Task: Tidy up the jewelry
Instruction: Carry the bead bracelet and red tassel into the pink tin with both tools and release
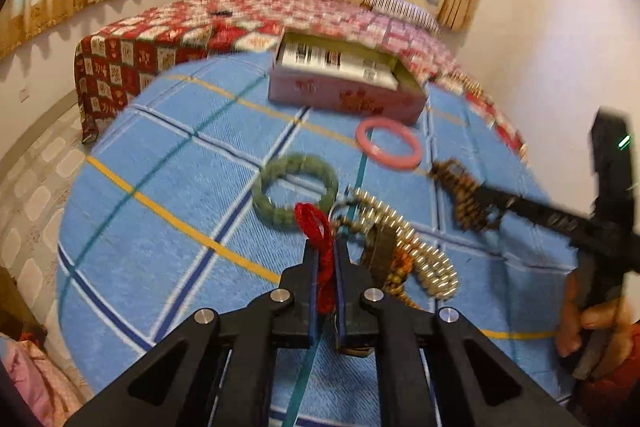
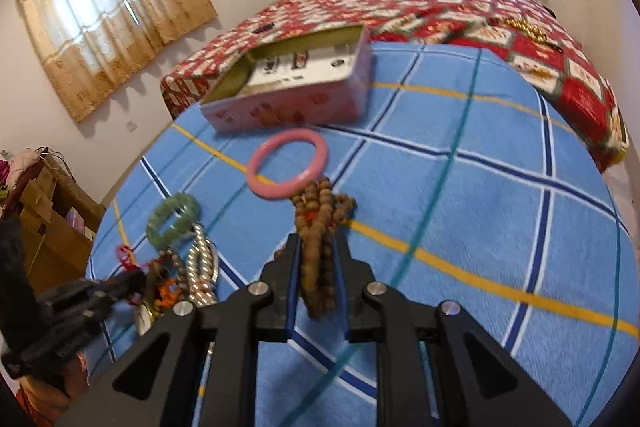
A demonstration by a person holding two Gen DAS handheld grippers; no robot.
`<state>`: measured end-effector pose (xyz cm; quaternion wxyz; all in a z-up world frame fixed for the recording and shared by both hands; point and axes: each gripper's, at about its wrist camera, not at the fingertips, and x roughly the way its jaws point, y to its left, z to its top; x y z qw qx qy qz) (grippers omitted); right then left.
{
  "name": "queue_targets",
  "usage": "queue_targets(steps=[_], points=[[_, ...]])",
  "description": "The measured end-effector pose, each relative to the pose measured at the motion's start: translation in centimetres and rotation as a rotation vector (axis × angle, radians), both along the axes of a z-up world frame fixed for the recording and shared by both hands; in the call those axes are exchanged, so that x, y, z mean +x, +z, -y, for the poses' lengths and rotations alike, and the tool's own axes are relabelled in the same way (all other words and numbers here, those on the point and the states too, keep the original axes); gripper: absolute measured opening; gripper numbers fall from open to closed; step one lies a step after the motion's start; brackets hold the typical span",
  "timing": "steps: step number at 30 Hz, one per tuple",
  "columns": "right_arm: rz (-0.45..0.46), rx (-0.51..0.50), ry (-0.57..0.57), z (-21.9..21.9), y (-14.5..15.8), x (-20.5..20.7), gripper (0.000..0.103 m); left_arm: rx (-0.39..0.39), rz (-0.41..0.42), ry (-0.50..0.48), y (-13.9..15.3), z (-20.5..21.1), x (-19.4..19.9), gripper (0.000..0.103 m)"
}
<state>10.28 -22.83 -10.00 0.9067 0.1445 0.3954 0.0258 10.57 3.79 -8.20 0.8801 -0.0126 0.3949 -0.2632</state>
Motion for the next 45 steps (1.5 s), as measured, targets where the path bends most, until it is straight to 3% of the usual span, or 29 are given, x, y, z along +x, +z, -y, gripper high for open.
queue_targets(steps=[1, 3, 10, 13, 15, 17, 25, 32, 38, 45], points=[[-0.001, -0.003, -0.001, 0.0, 0.0, -0.1, 0.033, -0.014, 0.018, 0.005, 0.7, -0.5, -0.1, 0.006], [0.015, 0.001, -0.015, 0.4, 0.3, -0.3, 0.063, -0.019, 0.044, 0.019, 1.6, -1.2, -0.2, 0.006], [0.019, 0.002, -0.007, -0.3, 0.5, 0.8, 0.067, -0.069, 0.076, 0.026, 3.1, -1.2, 0.0, 0.006], [-0.044, -0.039, 0.018, -1.4, -0.9, 2.5, 0.065, -0.091, 0.073, 0.006, 3.3, -0.7, 0.2, 0.006], [-0.06, -0.078, 0.016, -1.6, -1.6, 3.0, 0.037, -0.099, 0.078, 0.002, 3.5, -0.5, 0.5, 0.006], [-0.067, -0.077, 0.035, -1.6, -1.5, 2.9, 0.025, -0.104, 0.079, 0.003, 3.7, -0.5, 1.0, 0.006], [0.081, 0.027, 0.018, 0.6, 3.1, 1.8, 0.025, -0.151, 0.119, -0.024, 5.7, 1.2, 4.3, 0.006], [0.213, 0.029, -0.004, 0.1, 6.6, 7.6, 0.025, -0.212, 0.158, -0.062, 7.7, 4.3, 10.3, 0.006], [0.218, -0.019, -0.066, -0.2, 4.5, 13.0, 0.025, -0.192, 0.145, -0.078, 6.6, 7.5, 15.7, 0.006], [0.171, -0.023, -0.071, 0.3, 1.7, 15.1, 0.025, -0.128, 0.074, -0.083, 2.8, 10.0, 19.8, 0.006]])
